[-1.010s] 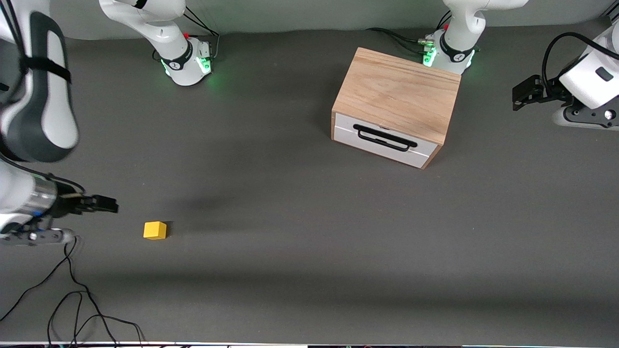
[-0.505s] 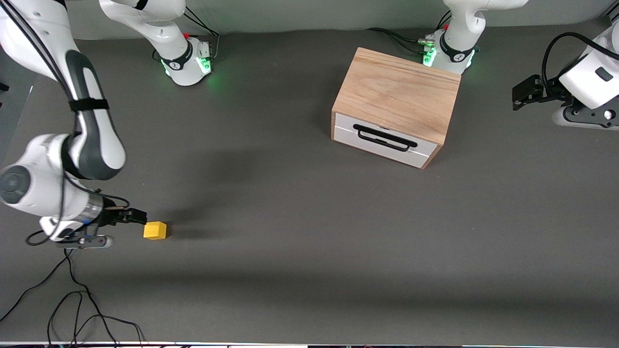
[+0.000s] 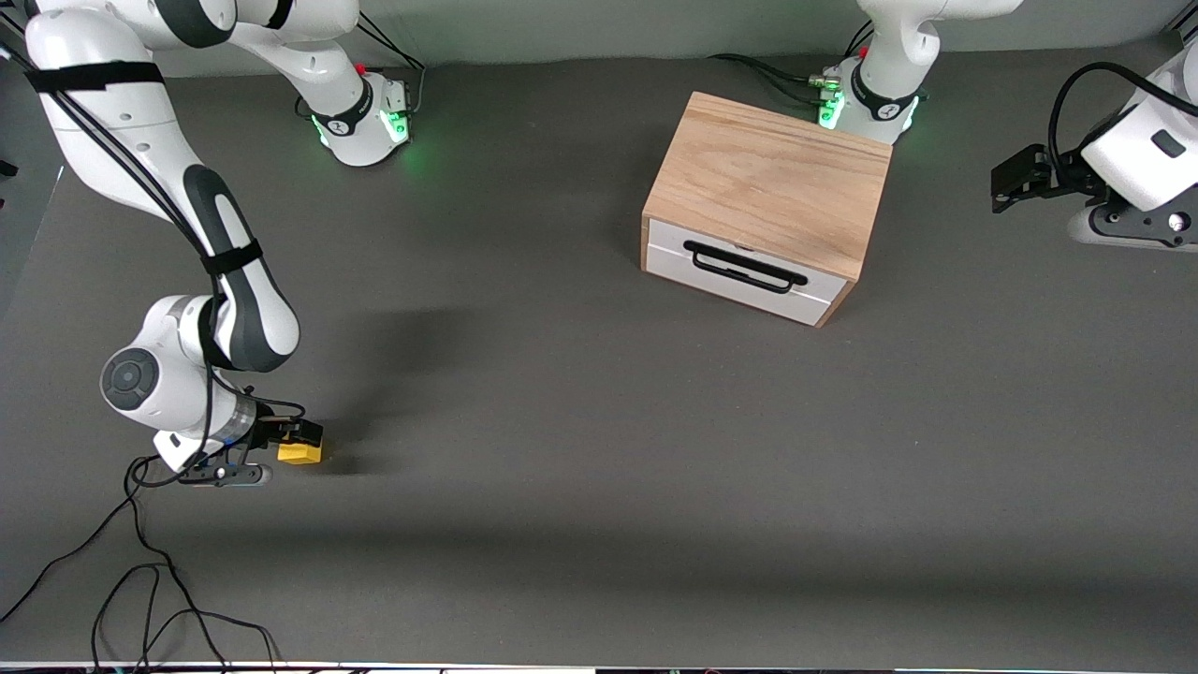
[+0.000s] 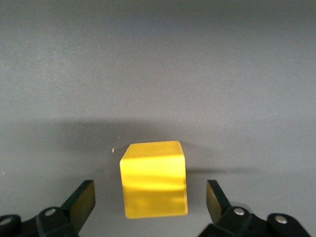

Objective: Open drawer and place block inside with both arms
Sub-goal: 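Lower the right gripper over the yellow cube and close on it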

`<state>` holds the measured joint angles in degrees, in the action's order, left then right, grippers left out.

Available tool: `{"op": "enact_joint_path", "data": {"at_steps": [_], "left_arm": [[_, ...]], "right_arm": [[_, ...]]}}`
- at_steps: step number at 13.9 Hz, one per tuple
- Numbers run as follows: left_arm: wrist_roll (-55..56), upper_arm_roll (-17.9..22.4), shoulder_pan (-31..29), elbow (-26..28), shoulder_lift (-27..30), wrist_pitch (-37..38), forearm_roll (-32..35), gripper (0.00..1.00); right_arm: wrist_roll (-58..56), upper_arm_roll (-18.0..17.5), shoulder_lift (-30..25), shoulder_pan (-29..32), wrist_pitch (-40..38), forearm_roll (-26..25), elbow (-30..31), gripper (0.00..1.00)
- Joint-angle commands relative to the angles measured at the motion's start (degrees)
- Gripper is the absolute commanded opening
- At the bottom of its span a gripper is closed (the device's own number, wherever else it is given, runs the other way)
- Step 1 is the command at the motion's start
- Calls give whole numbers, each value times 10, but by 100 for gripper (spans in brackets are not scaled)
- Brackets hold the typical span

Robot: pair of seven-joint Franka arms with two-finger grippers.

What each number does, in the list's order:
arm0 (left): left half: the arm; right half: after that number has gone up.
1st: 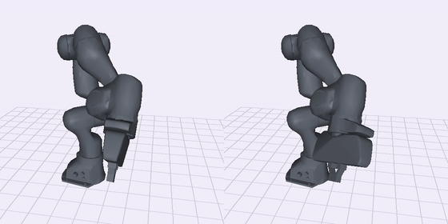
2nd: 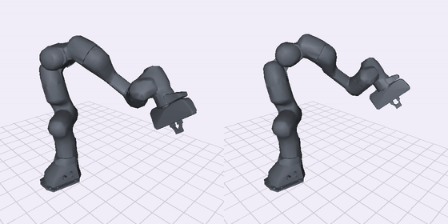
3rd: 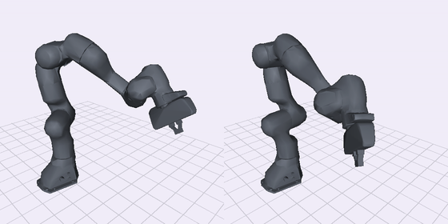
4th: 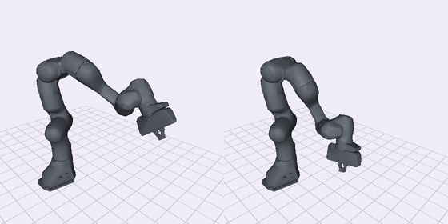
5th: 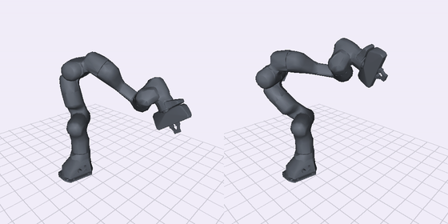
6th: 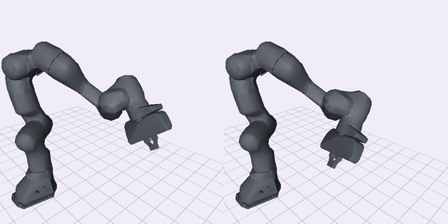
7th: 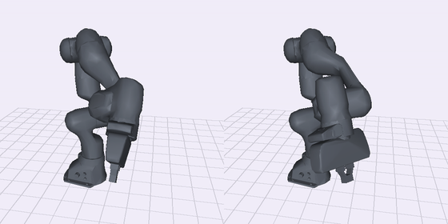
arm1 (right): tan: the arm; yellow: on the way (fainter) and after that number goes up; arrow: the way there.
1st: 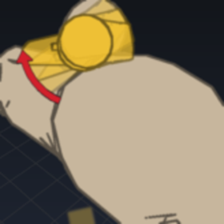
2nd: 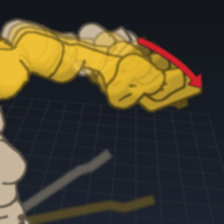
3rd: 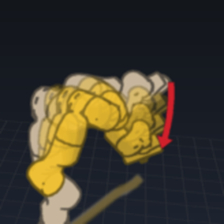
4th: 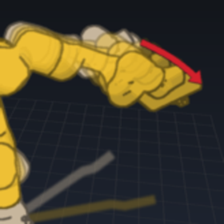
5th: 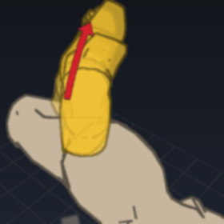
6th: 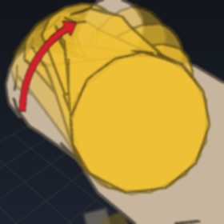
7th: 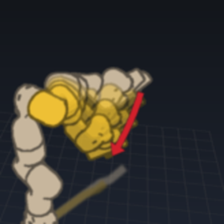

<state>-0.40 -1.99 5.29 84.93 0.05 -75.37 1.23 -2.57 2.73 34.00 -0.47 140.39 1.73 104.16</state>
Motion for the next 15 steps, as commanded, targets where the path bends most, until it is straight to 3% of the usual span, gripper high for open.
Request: {"op": "enact_joint_path", "data": {"at_steps": [1,10,12,15], "left_arm": [[0,0,-2,7,11,6,0,100],[0,0,-2,7,11,13,3,100],[0,0,-2,7,11,13,3,100],[0,0,-2,7,11,14,3,100]], "right_arm": [[-3,2,5,-1,5,11,-11,100],[-3,2,24,-1,5,13,-20,100],[-3,2,25,-1,4,13,-22,90],[-5,2,25,-1,5,13,-23,52]]}}
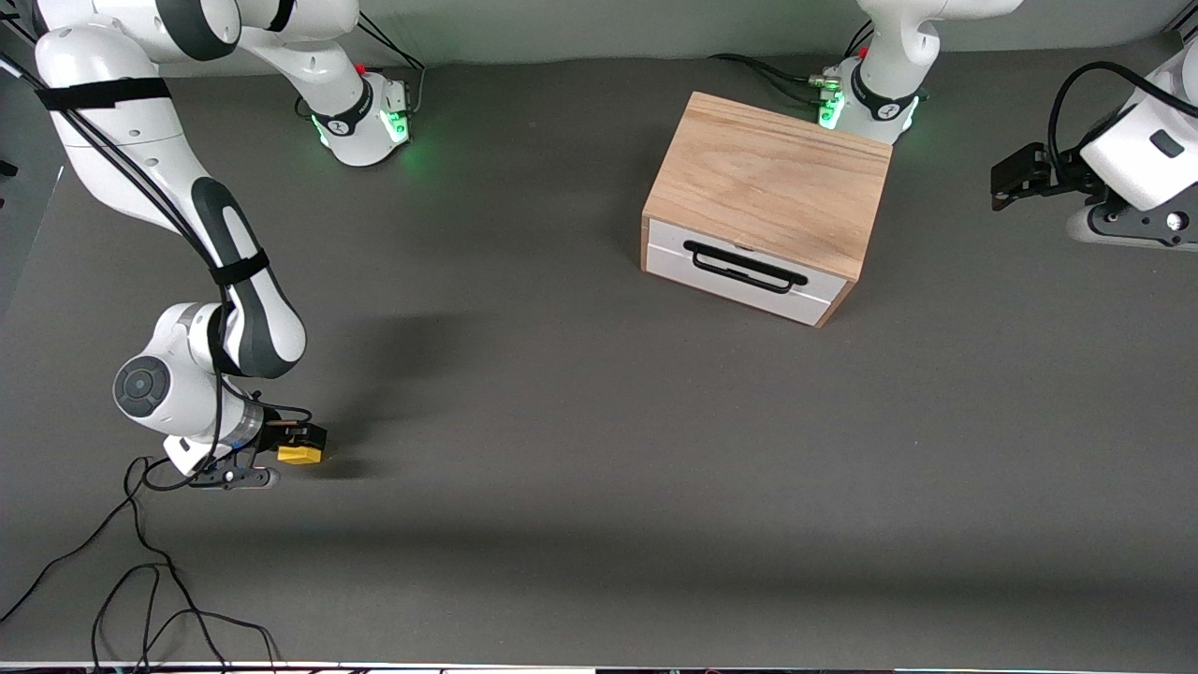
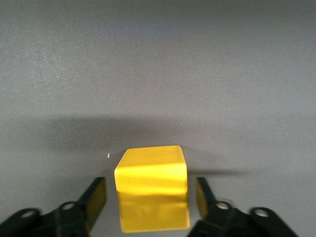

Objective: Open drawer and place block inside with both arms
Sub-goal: 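Lower the right gripper over the yellow cube and close on it, then lift the yellow cube with the right gripper and draw it back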

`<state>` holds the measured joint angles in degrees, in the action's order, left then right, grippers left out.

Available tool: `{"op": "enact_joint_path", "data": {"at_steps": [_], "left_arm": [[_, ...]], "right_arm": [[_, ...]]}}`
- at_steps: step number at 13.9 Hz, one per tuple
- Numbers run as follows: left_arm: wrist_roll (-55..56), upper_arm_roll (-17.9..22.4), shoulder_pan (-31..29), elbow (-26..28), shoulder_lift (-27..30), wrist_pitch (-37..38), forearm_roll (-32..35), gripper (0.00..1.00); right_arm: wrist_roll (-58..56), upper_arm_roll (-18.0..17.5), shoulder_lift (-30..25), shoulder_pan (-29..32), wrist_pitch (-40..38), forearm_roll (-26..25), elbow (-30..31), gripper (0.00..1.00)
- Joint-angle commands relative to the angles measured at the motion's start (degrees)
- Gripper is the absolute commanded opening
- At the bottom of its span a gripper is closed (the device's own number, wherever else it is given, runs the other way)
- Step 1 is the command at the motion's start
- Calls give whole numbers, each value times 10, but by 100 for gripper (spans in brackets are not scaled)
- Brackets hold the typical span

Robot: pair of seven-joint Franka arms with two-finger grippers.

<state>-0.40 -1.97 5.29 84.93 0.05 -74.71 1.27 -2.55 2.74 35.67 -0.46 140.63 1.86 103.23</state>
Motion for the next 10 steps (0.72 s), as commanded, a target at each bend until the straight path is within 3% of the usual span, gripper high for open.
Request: {"op": "enact_joint_path", "data": {"at_steps": [1,2,7,10], "left_arm": [[0,-1,-2,6,11,6,2,100],[0,-1,-2,6,11,5,2,100],[0,-1,-3,6,9,-1,5,100],[-1,0,-3,5,9,2,5,100]], "right_arm": [[-8,2,8,-1,3,11,-14,41],[-10,2,8,-1,2,10,-14,35],[-10,2,6,-1,1,10,-14,34],[-11,2,-47,-3,-43,9,-16,34]]}}
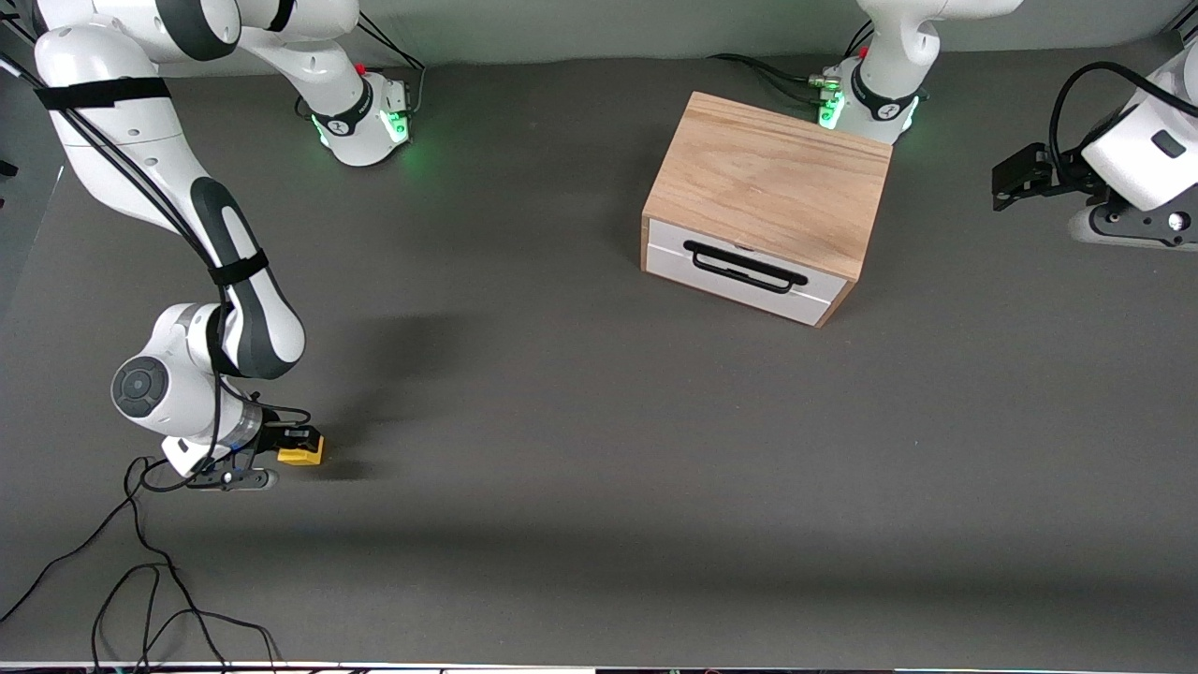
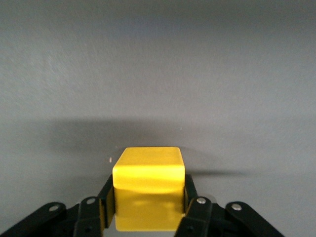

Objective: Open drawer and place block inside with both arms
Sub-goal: 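Lift the yellow cube with the right gripper and draw it back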

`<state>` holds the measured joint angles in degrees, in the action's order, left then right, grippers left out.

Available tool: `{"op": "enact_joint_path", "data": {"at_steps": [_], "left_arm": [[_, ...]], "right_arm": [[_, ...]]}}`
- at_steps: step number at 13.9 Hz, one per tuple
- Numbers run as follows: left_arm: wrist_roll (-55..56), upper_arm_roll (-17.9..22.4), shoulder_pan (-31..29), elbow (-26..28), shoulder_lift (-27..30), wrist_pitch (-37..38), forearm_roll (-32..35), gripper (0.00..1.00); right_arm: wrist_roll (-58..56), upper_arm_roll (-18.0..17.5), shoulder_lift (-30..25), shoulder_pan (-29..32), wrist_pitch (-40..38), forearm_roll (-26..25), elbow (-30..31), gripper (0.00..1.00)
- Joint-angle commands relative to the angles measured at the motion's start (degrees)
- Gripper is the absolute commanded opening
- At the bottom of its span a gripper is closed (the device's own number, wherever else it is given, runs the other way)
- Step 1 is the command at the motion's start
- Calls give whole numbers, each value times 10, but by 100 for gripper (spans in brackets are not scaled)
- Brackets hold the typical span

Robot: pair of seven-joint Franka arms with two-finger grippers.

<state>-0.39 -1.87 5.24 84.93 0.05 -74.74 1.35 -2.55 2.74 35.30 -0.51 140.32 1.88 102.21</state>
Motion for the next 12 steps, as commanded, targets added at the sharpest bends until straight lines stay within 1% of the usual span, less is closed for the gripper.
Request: {"op": "enact_joint_path", "data": {"at_steps": [1,3,6,8,10,12], "left_arm": [[0,-1,-1,1,5,5,4,100],[-1,-1,-1,-3,0,6,4,100],[-7,-1,-2,-3,-1,4,2,100],[-2,-1,-2,-2,-2,3,2,100],[-3,-1,-2,-2,-15,5,2,100],[-4,-1,-2,-3,-15,0,-1,100]], "right_arm": [[-10,2,-69,-3,-84,6,-18,34],[-3,2,-106,-4,-188,8,-59,34],[-3,2,-165,-16,-297,8,-101,34],[4,2,-215,-19,-354,6,-102,32],[44,2,-261,-39,-406,5,-97,31],[63,2,-311,-53,-426,5,-69,31]]}}
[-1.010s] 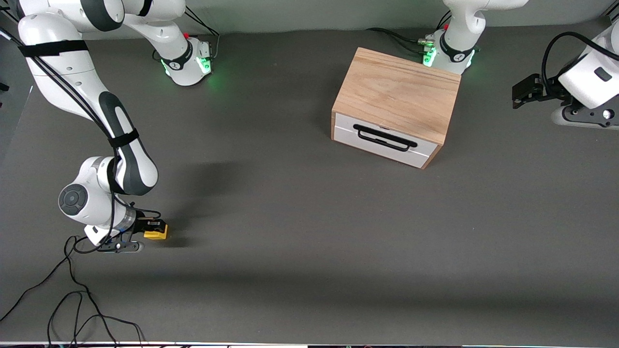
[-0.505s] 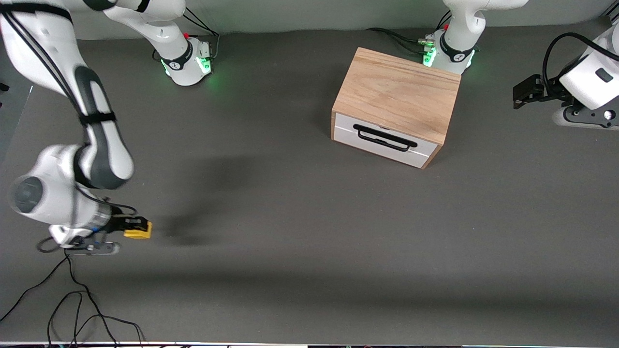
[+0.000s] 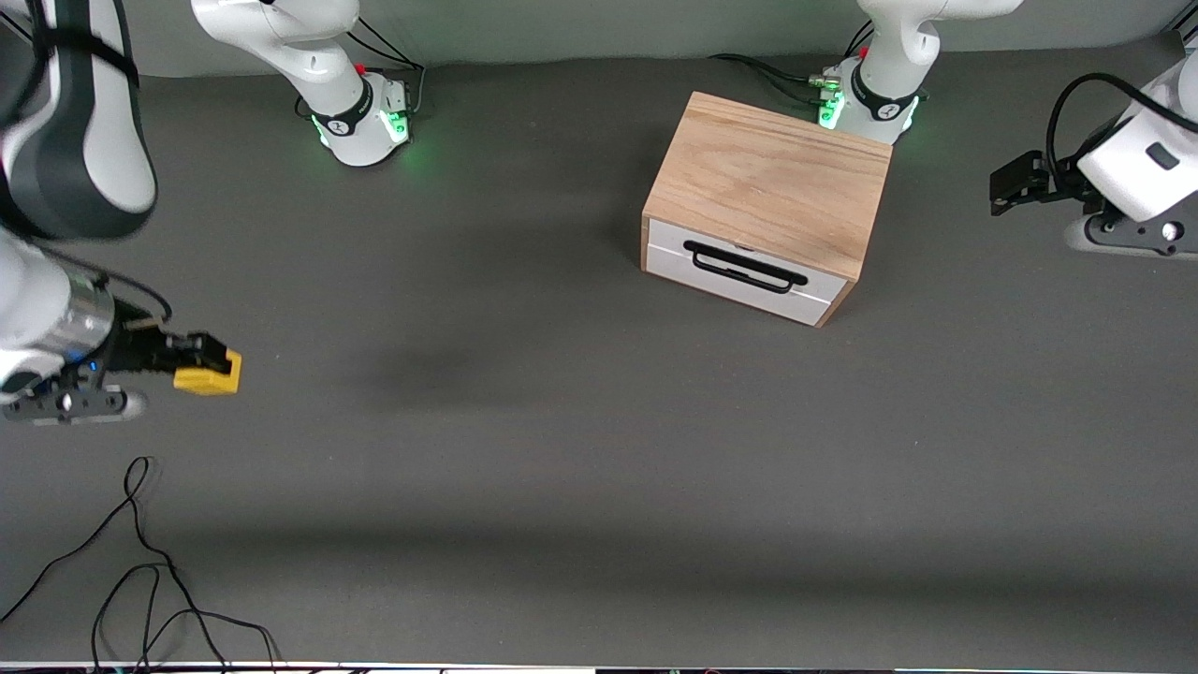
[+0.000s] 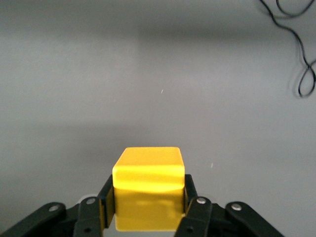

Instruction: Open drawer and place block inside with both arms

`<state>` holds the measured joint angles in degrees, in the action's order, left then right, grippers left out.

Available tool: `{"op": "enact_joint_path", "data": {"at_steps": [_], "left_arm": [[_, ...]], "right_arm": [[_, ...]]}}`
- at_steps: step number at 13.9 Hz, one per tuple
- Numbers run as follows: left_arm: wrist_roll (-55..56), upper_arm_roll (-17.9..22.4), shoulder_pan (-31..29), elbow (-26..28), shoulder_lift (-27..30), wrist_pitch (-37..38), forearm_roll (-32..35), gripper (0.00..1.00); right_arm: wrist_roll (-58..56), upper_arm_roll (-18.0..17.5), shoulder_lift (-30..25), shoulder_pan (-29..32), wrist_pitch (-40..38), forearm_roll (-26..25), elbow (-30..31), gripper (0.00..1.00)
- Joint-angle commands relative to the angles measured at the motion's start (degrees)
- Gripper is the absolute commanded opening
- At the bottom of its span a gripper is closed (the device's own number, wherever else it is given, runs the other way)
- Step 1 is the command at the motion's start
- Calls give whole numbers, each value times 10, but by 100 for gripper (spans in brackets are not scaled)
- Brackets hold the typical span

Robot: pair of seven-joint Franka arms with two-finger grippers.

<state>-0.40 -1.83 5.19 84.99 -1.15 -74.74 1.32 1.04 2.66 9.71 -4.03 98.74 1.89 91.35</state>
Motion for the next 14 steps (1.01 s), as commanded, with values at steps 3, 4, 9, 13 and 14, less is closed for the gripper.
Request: {"op": "enact_joint_path", "data": {"at_steps": [3,4,9,13,14], "left_arm": [[-2,-1,-2,-4,-3,-1,-4,100],[-2,-2,-1,-4,-3,-5,-4,100],[7,-6,10,-11,-16,-12,1,100],[186,-26,31,-9,-37,-7,-5,100],[248,-32,39,-9,-49,-12,-11,100]], "right_arm": [[38,4,-123,-20,-11,0,99,31],[44,5,-135,-19,-11,0,111,31],[45,25,-144,-17,-28,-5,116,31],[45,26,-143,-17,-28,-6,116,31],[45,26,-144,-17,-28,-6,116,31]]}}
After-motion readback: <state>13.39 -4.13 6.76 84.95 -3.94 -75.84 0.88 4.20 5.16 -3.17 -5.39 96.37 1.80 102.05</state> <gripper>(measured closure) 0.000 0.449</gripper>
